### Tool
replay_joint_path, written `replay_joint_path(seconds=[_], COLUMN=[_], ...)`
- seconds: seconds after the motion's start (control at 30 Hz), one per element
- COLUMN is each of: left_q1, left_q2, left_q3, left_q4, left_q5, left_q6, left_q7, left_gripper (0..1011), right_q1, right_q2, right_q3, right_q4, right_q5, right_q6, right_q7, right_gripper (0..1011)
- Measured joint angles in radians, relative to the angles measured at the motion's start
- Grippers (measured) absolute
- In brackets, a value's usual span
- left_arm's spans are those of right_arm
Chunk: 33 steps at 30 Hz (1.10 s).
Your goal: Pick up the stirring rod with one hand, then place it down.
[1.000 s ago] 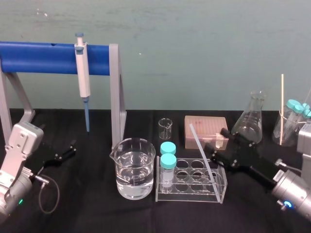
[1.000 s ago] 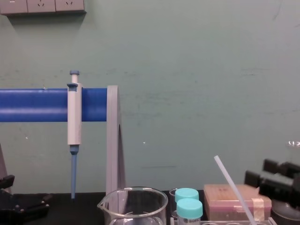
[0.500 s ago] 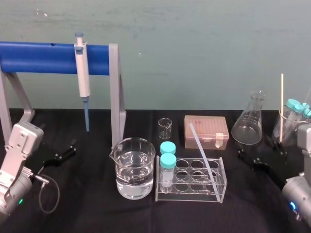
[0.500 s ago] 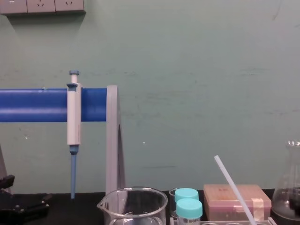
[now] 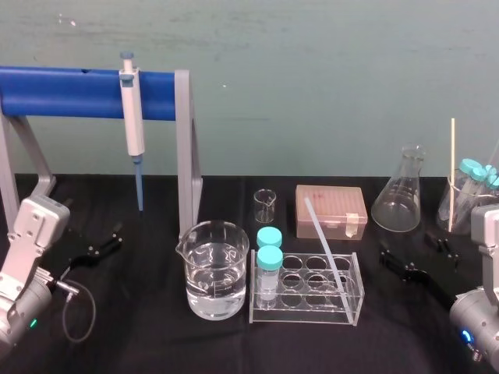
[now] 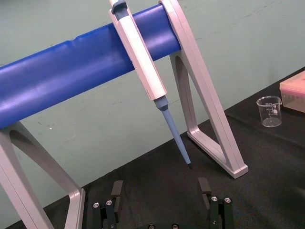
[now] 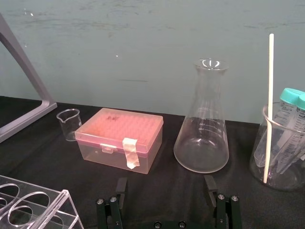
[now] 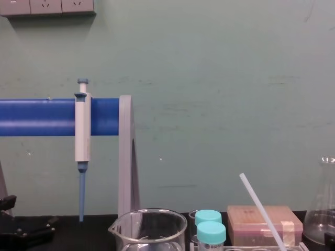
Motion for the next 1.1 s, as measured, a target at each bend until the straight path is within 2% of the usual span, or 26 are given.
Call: replay_joint_path(seconds=[1.1], left_q1=[0.000], left_q2=[0.000], left_q3=[0.000], left_q4=[0.000], left_q5=[0.000], left_q6=[0.000], left_q7=[0.000], left_gripper=[1000], right_q1=[-0.001], right_q2=[0.001], right_q3=[0.000], right_q4=[-0.002], right_q5=[-0.001], right_q6=[-0.002], right_q7=[-0.005], right_gripper=[1000])
